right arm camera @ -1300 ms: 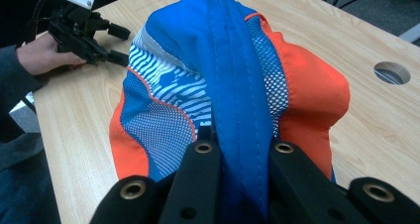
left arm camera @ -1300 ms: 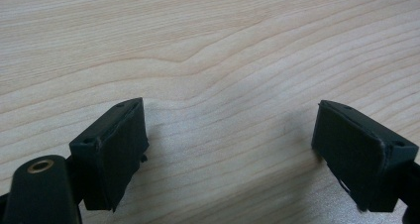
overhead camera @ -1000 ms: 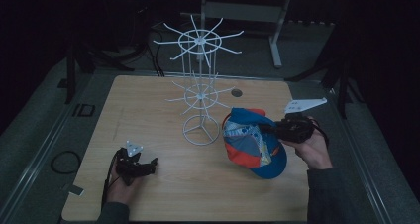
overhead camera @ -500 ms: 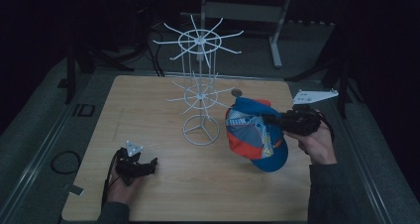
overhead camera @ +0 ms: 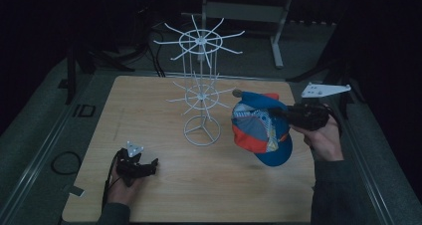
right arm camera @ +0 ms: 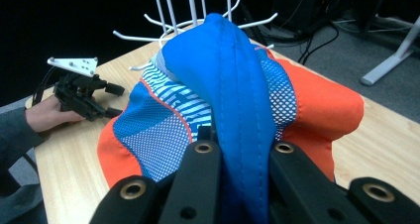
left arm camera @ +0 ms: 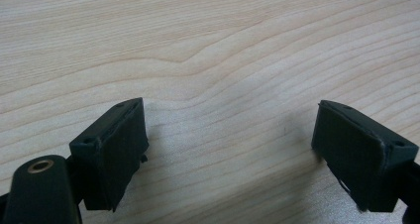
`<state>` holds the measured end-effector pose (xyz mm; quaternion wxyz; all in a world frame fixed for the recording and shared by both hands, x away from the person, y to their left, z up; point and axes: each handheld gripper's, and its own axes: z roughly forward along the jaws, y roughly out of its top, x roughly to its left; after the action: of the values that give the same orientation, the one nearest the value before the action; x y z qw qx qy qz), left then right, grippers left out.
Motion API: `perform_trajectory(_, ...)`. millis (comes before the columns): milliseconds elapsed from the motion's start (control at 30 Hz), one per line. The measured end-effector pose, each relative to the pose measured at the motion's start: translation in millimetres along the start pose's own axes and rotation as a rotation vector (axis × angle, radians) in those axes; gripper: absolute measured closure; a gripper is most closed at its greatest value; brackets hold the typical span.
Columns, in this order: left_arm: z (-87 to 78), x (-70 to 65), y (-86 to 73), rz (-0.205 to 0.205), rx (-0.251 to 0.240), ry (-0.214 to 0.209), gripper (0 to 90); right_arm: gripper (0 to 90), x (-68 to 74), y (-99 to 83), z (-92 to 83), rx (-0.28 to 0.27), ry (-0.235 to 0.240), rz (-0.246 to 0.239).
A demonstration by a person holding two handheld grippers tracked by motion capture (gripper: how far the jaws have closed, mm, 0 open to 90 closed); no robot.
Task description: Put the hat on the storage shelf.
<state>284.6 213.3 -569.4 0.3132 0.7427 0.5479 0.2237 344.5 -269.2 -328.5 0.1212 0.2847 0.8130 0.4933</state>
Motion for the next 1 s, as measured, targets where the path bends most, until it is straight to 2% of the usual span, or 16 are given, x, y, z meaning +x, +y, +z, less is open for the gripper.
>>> perform_trajectory(467, 0.0, 0.1, 0.0, 0.001, 0.0, 0.0, 14.2, 88.3, -4.5, 23.6, -15.8, -0.069, -0.006, -0.016)
perform_trajectory(1000, 0.0, 0.1, 0.0, 0.001, 0.0, 0.0, 14.3, 88.3, -8.1, 40.2, -27.2, -0.132, -0.019, 0.003)
